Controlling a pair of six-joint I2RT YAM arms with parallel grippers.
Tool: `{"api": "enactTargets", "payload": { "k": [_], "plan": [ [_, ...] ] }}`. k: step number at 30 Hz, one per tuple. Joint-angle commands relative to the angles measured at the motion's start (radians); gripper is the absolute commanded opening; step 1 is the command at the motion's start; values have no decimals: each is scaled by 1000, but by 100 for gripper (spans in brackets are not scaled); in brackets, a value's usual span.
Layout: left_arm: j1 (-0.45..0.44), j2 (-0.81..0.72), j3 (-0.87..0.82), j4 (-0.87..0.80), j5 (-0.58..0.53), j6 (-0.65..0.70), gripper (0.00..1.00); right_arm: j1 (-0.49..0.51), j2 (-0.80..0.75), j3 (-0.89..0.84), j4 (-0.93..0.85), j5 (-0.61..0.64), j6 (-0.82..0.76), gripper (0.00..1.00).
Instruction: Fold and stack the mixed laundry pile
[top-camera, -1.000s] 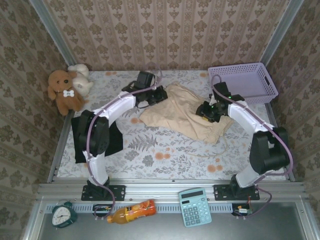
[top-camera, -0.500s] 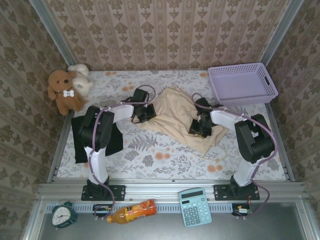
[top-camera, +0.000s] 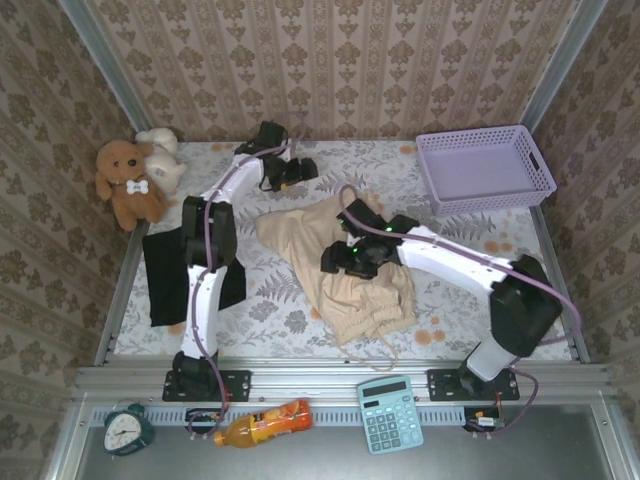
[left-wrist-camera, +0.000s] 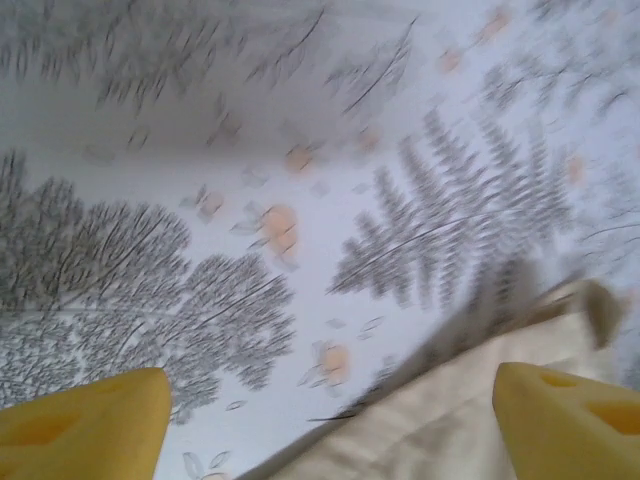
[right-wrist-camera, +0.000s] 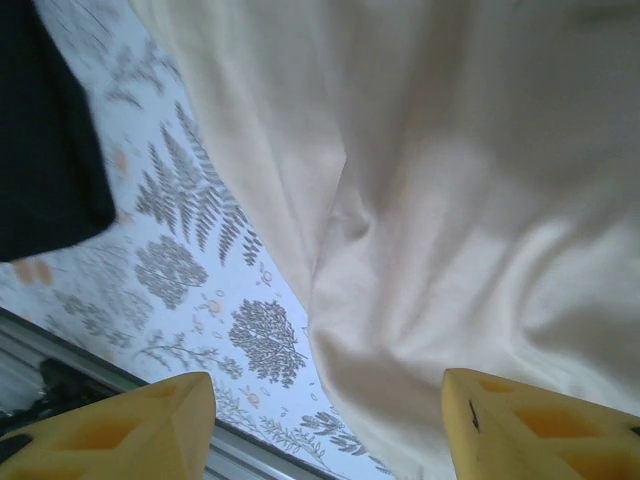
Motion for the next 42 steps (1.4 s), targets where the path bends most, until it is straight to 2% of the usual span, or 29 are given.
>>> {"api": "enactTargets", "payload": {
  "k": [1, 3, 6, 10, 12, 17, 20, 23, 28, 31, 33, 34, 35, 36, 38, 42],
  "plan": [
    [3, -73, 112, -216, 28, 68, 89, -54, -96, -60, -140, 66, -47, 64],
    [-10, -172, 15, -196, 28, 63, 88, -96, -161, -125, -183, 55, -82, 66],
    [-43, -357, -287, -68, 18, -1, 83, -163, -281, -236, -212, 23, -120, 70],
    [-97, -591, -691, 181, 2, -197, 68, -231, -402, -357, -239, -54, -195, 74],
    [-133, -672, -838, 271, -43, -286, 60, -251, -440, -414, -232, -105, -236, 74],
    [-224, -728, -1076, 468, -157, -461, 54, -300, -492, -531, -128, -206, -281, 67],
    [-233, -668, -1118, 559, -206, -506, 52, -321, -496, -566, -67, -222, -296, 62],
    [-233, -572, -1077, 580, -242, -506, 51, -337, -481, -604, 2, -246, -309, 58],
    [-233, -435, -1013, 603, -240, -529, 49, -350, -446, -677, 149, -271, -274, 51],
    [-235, -397, -1011, 607, -235, -541, 49, -355, -441, -686, 163, -267, -261, 37],
    [-237, -384, -1014, 603, -231, -538, 49, -360, -465, -679, 152, -260, -266, 31],
    [-237, -379, -1015, 598, -227, -534, 49, -363, -476, -672, 145, -250, -267, 24],
    [-238, -376, -1016, 593, -226, -531, 49, -366, -485, -667, 137, -245, -266, 14],
    [-239, -371, -1016, 586, -224, -527, 49, -375, -493, -656, 122, -245, -269, 0],
    [-238, -364, -1015, 572, -219, -520, 49, -396, -514, -626, 47, -236, -272, 0],
    [-232, -349, -992, 524, -218, -492, 49, -434, -579, -528, -210, -186, -314, 0]
  ]
}}
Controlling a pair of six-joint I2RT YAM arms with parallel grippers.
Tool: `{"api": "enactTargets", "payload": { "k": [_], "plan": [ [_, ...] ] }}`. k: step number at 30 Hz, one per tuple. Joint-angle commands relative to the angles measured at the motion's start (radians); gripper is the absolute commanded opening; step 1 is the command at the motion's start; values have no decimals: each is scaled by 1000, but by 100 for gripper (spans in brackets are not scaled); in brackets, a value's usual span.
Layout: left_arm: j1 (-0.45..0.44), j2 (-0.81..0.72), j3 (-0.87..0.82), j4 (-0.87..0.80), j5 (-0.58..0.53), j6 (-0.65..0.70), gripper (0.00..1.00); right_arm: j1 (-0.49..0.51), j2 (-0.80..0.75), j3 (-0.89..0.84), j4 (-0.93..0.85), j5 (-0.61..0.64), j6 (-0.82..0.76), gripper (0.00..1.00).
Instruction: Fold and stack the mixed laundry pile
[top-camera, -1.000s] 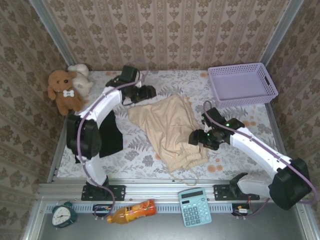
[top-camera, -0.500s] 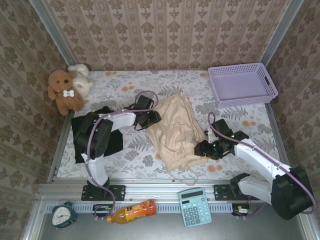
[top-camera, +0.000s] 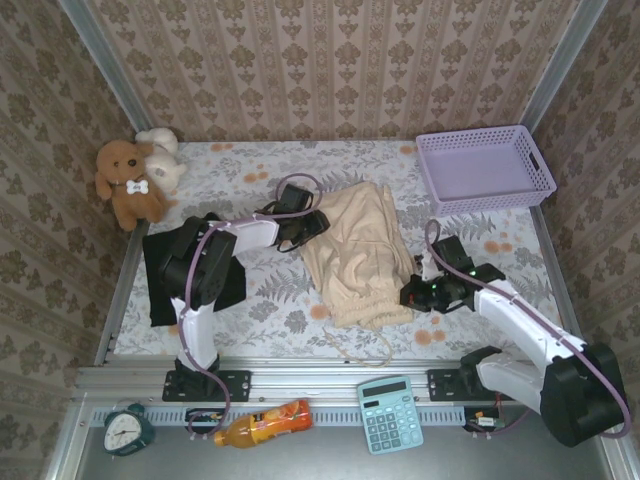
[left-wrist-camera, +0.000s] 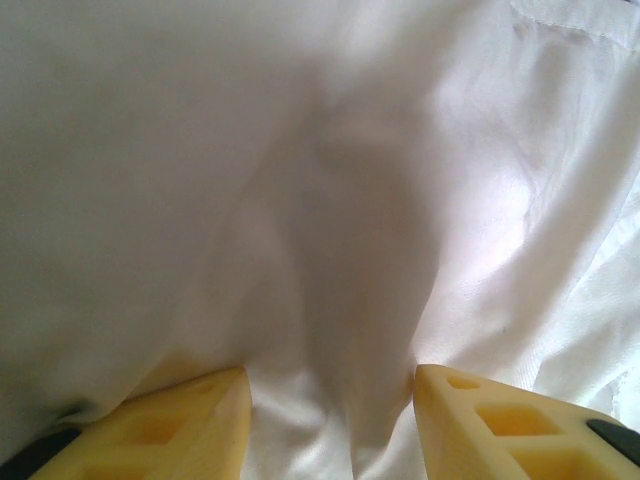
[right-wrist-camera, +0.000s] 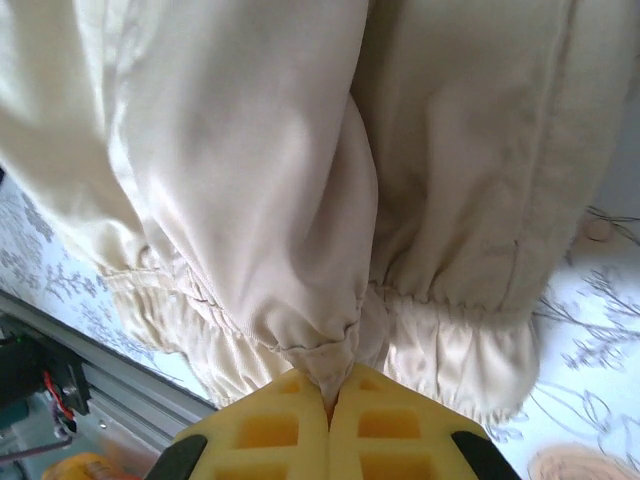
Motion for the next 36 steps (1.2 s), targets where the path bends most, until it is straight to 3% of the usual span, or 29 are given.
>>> {"api": "enactTargets", "payload": {
  "k": [1, 2, 9, 14, 16, 18, 19, 21, 22, 24, 26, 31, 36],
  "plan": [
    [8, 79, -1, -129, -10, 29, 49, -16, -69, 69, -208, 33, -18, 0],
    [11, 85, 6, -134, -4, 33, 49, -16, -77, 66, -215, 29, 1, 0],
    [22, 106, 67, -188, 10, 63, 50, -36, -30, -1, -272, 305, 163, 0],
    [28, 118, 115, -220, 24, 98, 54, -38, 33, -45, -161, 346, 201, 0],
    [30, 119, 146, -249, 33, 118, 60, -36, 82, -52, -113, 278, 198, 0],
    [30, 115, 188, -289, 47, 143, 76, -37, 108, -40, -104, 223, 181, 1],
    [30, 108, 219, -323, 52, 162, 97, -36, 106, -20, -115, 213, 167, 11],
    [26, 84, 280, -399, 44, 204, 100, -37, 75, 37, -170, 234, 139, 43],
    [23, 61, 309, -439, 32, 229, 100, -37, 49, 80, -206, 261, 123, 51],
    [16, 7, 348, -501, 4, 277, 100, -36, 7, 150, -260, 309, 95, 58],
    [7, -56, 359, -548, -21, 308, 100, -36, -6, 204, -258, 328, 66, 54],
    [-50, -213, 239, -529, -3, 260, 97, -35, 152, 254, -120, 246, 19, 21],
    [-153, -278, -19, -228, 34, 5, 67, -32, 325, 238, 39, 205, 27, 14]
  ]
}}
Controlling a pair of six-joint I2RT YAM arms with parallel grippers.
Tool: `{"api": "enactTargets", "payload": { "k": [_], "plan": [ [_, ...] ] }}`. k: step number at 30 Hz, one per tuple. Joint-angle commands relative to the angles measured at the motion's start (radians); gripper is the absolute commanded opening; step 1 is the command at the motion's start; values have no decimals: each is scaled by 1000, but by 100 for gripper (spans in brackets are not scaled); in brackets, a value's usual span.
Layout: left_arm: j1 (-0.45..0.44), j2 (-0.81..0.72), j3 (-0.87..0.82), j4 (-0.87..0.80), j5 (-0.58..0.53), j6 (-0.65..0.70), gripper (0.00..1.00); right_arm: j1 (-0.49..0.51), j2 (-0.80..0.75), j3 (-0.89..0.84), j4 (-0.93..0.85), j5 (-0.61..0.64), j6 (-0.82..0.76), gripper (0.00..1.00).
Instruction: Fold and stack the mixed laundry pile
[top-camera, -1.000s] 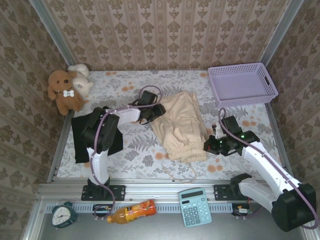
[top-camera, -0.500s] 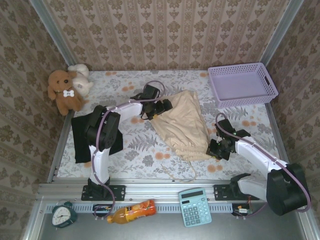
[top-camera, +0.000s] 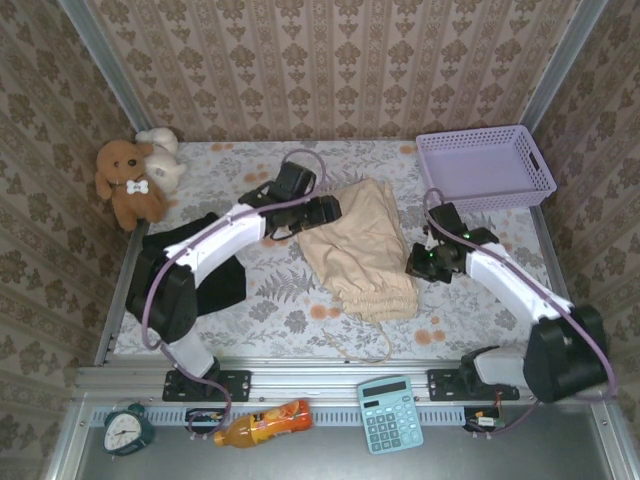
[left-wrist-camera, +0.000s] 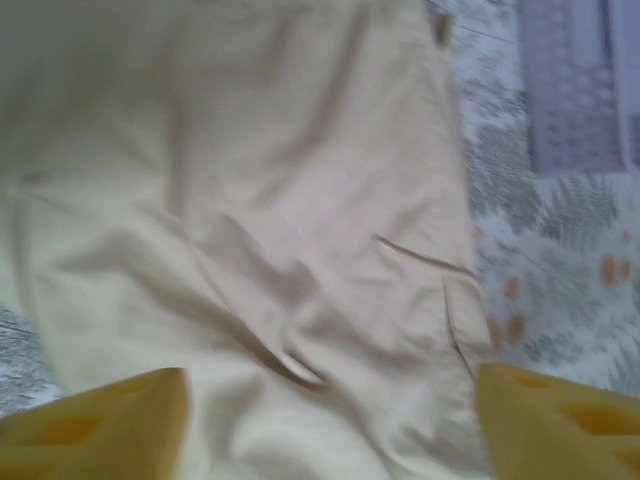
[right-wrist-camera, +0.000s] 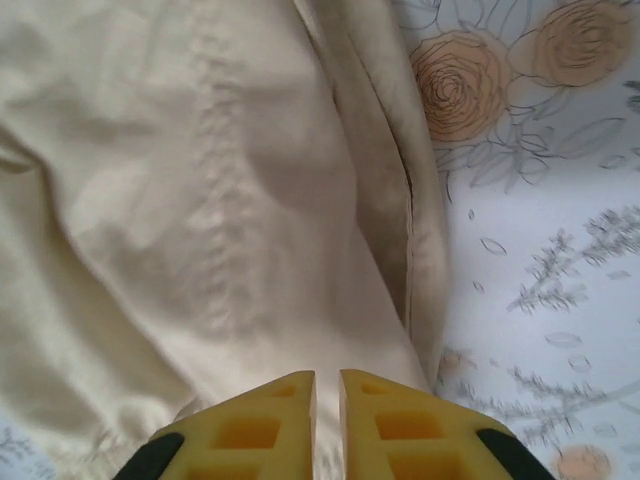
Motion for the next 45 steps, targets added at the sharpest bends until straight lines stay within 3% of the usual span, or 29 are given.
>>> {"api": "enactTargets", "payload": {
  "k": [1, 4, 8, 14, 17, 19, 20, 21, 25, 28, 33, 38, 40, 45],
  "plan": [
    [-59, 43, -165, 197, 16, -199, 66, 0, 80, -25, 108, -54, -12, 13],
    [-82, 111, -232, 328, -11, -292, 65, 4, 135, -66, 125, -54, 4, 13],
    [-56, 224, -211, 364, -54, -282, 66, 70, 107, -164, 198, -94, 91, 13],
    [23, 429, 25, 298, 94, -128, 68, 332, 147, -182, 386, -135, 336, 13],
    [80, 501, 204, 186, 192, 1, 75, 418, 217, -81, 424, -169, 372, 19],
    [127, 503, 299, 57, 197, 98, 86, 426, 238, 21, 329, -153, 335, 27],
    [145, 491, 330, -1, 186, 142, 99, 417, 232, 58, 273, -126, 305, 32],
    [165, 469, 359, -66, 163, 188, 100, 402, 213, 89, 221, -95, 276, 38],
    [218, 343, 394, -241, 89, 310, 100, 251, 111, 125, 102, -92, 179, 50],
    [218, 230, 329, -278, 124, 304, 100, 96, 80, 146, 42, -81, 82, 54],
    [167, -11, 15, -74, 157, 89, 86, -146, 158, 209, 10, -31, -7, 56],
    [109, -156, -298, 213, 64, -134, 82, -257, 302, 284, 65, 23, -12, 56],
    [112, -147, -344, 310, 76, -187, 82, -275, 355, 316, 93, 32, -10, 55],
    [114, -47, -258, 289, 54, -146, 81, -276, 492, 400, 124, -21, 14, 55]
  ]
}}
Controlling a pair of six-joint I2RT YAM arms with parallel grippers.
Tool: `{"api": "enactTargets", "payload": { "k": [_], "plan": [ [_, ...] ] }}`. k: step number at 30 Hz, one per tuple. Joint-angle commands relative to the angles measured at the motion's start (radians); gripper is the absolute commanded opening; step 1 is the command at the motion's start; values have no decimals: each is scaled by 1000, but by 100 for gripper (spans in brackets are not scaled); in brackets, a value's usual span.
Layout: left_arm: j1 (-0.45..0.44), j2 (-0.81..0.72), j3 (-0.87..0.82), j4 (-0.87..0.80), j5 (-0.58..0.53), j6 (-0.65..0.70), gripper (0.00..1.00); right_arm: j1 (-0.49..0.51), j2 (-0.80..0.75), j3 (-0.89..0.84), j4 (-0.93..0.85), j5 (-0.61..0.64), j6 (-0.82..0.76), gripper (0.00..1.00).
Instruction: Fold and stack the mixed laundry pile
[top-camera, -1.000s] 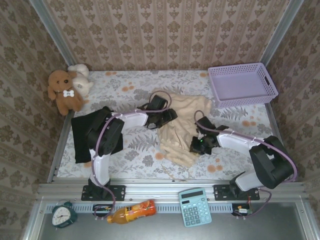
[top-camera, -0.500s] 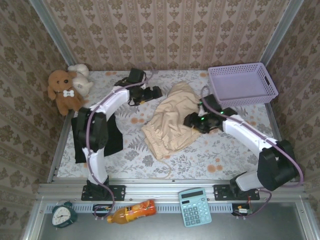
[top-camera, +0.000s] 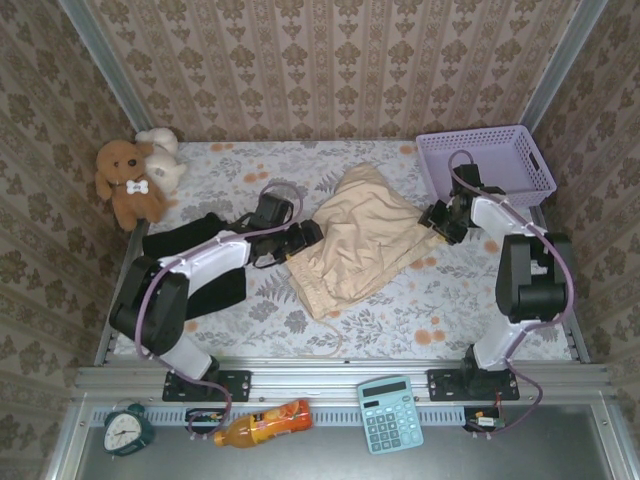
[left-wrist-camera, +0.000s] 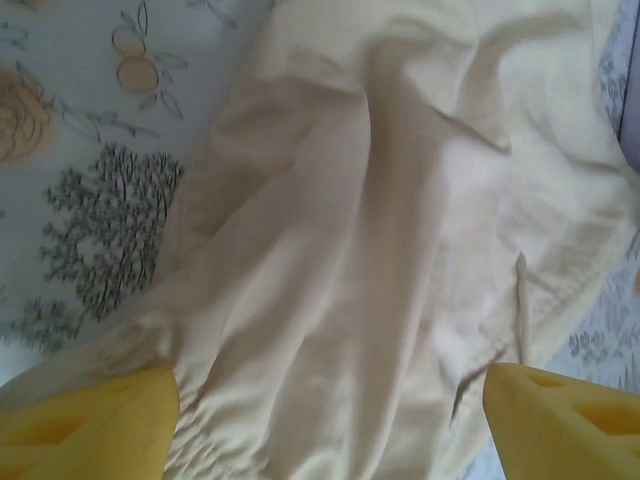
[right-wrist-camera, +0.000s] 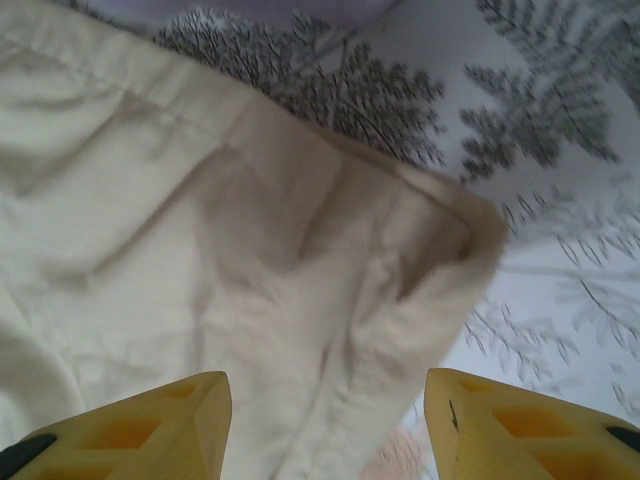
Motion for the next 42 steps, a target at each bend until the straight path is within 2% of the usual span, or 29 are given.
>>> {"api": "enactTargets", "payload": {
  "k": [1, 4, 6, 10, 12, 17, 22, 25, 26, 28, 29, 31, 32, 33, 34, 38, 40, 42],
  "plan": [
    [7, 50, 75, 80, -35, -29, 81, 6, 75, 64, 32, -26, 6, 55],
    [13, 87, 66, 66, -53, -32, 81, 6, 116, 72, 44, -22, 29, 54],
    [18, 102, 42, 52, -67, -31, 81, 8, 133, 80, 44, -27, 30, 49],
    [27, 114, -24, -4, -105, -26, 81, 8, 126, 79, 44, -44, 38, 15],
    [28, 113, -57, -26, -126, -27, 81, 8, 82, 61, 68, -39, 43, 1],
    [26, 137, -95, -45, -140, -24, 81, 7, -63, 18, -30, -16, 18, 0],
    [27, 150, -88, -60, -158, -21, 82, -24, -234, -192, -14, 68, 24, 0],
    [32, 154, -65, -81, -153, 6, 82, -49, -204, -261, 44, 72, 20, 0],
    [32, 152, -54, -91, -150, 18, 83, -53, -175, -254, 70, 56, 1, 1],
    [32, 146, -18, -129, -141, 49, 86, -59, -109, -204, 68, 11, -33, 30],
    [32, 138, 5, -156, -136, 72, 88, -58, -86, -164, 54, 5, -48, 31],
    [32, 116, 66, -233, -140, 125, 99, -58, -94, -114, -17, 33, -62, 32],
    [32, 98, 101, -291, -157, 156, 100, -58, -119, -108, -33, 49, -66, 41],
    [32, 77, 137, -341, -172, 186, 100, -59, -158, -111, -53, 74, -65, 55],
    [32, 54, 163, -379, -189, 208, 100, -57, -192, -121, -63, 86, -65, 60],
    [29, -56, 246, -497, -204, 271, 100, -39, -337, -202, -59, 86, -48, 62],
    [17, -108, 244, -520, -183, 253, 100, -27, -357, -227, -46, 37, -37, 60],
    [-13, -170, 198, -505, -162, 190, 94, 3, -357, -241, -17, -21, -34, 56]
  ]
}}
